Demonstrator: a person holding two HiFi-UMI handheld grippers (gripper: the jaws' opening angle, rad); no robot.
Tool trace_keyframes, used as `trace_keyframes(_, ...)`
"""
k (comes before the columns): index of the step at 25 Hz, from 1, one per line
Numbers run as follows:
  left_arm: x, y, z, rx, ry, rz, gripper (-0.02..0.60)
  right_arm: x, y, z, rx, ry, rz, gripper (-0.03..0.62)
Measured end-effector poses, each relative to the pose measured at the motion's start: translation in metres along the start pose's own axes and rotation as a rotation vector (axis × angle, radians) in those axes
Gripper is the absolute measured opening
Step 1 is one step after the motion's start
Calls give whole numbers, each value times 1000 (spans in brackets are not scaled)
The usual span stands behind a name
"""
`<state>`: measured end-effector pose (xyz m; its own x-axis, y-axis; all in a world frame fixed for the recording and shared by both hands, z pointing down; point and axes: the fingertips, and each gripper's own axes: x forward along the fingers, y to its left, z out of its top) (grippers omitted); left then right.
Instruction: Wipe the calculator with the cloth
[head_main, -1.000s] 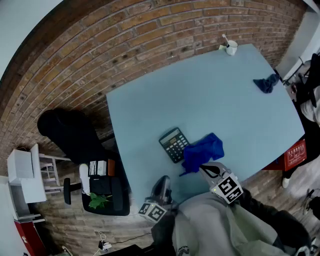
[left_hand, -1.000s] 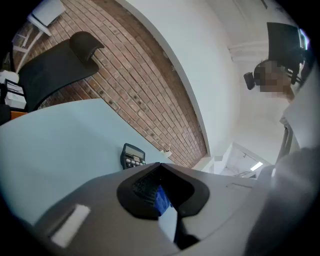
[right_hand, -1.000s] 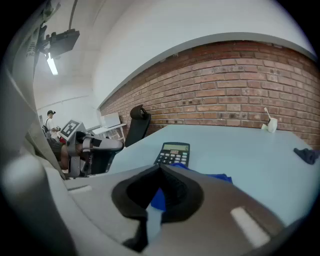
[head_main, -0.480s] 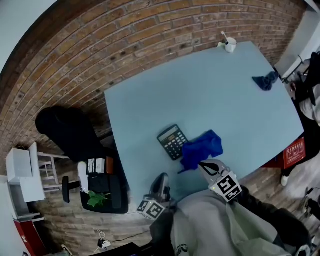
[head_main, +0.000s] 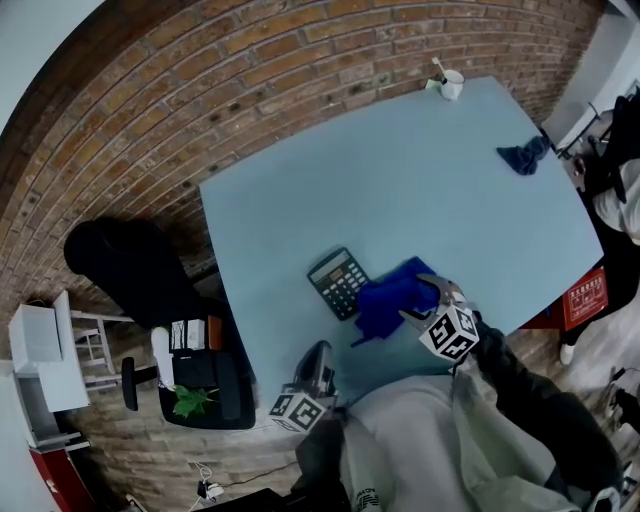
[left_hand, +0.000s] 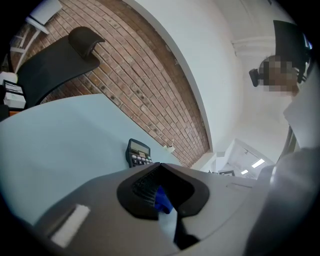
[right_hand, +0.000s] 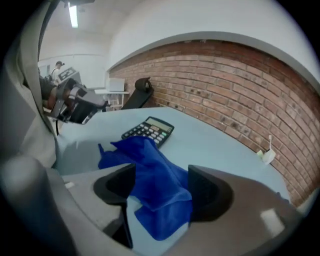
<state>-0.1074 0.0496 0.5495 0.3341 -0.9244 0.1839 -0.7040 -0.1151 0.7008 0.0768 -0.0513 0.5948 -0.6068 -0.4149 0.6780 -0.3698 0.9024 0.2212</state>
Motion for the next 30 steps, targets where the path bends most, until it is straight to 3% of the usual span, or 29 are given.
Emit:
trace_keyframes(4, 16, 13, 6, -10, 8, 22, 0, 27, 1, -14, -72, 86, 80, 318)
trace_keyframes(7, 29, 22, 9, -28, 26, 24, 2, 42, 7, -18, -56, 99, 117, 318)
trace_keyframes(8, 34, 26, 9, -40, 36, 22, 15, 44, 6, -17, -35, 89, 121, 318)
trace_keyframes(9, 40, 30, 11, -53, 43, 22, 68, 45, 6, -17, -13, 77, 126, 317)
trace_keyframes(10, 46, 35, 14, -65, 44, 23, 144, 46, 7, -16, 9, 62, 138, 302)
trace_keyframes(11, 51, 40, 19, -73, 37, 24, 174, 46, 10, -16, 31, 45, 155, 273)
trace_keyframes(12, 56, 44, 26, -80, 22, 23, 175, 44, 15, -17, 53, 33, 175, 240)
trace_keyframes(14, 66, 52, 40, -89, -9, 18, 187, 41, 28, -19, 88, 36, 200, 102)
trace_keyframes(17, 83, 66, 56, -86, -16, 8, 220, 33, 39, -19, 131, 60, 220, 66)
trace_keyframes(19, 97, 71, 62, -85, -4, -10, 240, 21, 31, -7, 232, -7, 205, 61)
trace_keyframes(24, 135, 81, 83, -67, 12, -61, 279, 14, -34, 53, 399, -194, 40, 60)
trace_keyframes(27, 154, 79, 86, -13, 46, -90, 282, 48, -55, 82, 489, -201, 15, 59)
trace_keyframes(30, 167, 68, 83, 19, 59, -131, 282, 89, -39, 101, 460, -140, 40, 60)
